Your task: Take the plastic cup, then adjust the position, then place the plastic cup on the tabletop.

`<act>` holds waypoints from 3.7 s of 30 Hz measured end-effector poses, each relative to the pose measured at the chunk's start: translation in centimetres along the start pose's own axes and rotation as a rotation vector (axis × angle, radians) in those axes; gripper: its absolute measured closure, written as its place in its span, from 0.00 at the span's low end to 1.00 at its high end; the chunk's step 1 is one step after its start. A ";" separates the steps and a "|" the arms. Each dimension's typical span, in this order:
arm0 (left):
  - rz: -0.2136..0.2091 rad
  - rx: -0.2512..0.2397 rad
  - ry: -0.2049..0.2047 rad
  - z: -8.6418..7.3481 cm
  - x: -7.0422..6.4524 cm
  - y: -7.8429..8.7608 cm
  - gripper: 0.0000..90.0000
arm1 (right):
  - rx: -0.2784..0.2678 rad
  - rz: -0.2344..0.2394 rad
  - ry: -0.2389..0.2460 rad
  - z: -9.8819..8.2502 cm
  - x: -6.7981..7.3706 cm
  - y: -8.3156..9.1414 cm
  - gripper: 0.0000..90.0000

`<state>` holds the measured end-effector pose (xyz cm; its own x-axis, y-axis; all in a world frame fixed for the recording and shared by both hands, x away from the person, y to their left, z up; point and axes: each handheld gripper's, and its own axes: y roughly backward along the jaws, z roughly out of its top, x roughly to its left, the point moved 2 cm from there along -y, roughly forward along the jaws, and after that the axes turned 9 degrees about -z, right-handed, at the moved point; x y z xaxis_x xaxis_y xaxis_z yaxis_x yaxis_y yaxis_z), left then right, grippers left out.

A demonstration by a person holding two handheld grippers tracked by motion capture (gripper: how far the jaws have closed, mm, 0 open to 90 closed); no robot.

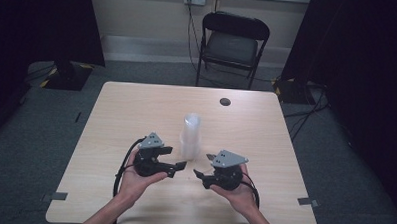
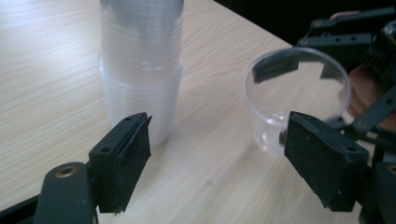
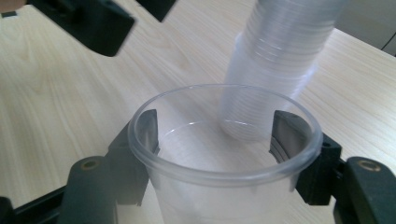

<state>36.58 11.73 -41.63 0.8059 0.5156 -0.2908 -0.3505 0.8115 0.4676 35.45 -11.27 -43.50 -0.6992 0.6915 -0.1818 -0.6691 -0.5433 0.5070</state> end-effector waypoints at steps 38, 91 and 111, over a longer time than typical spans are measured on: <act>0.150 0.024 0.081 -6.2 4.5 4.1 0.26 | -0.050 -0.208 -0.248 0.3 -9.0 -2.0 0.34; 0.183 0.071 0.100 -7.0 5.6 3.3 0.24 | -0.017 -0.295 -0.362 -2.7 -12.3 -7.4 0.31; 0.188 0.075 0.100 -6.9 5.5 3.3 0.24 | 0.067 -0.266 -0.366 -4.2 -11.0 -6.7 0.31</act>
<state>36.56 19.14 -47.48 0.6772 0.6837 -0.2719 -0.4509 0.6777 0.5808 46.54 -17.26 -48.44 -0.3622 0.9321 -0.0091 -0.7872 -0.3006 0.5385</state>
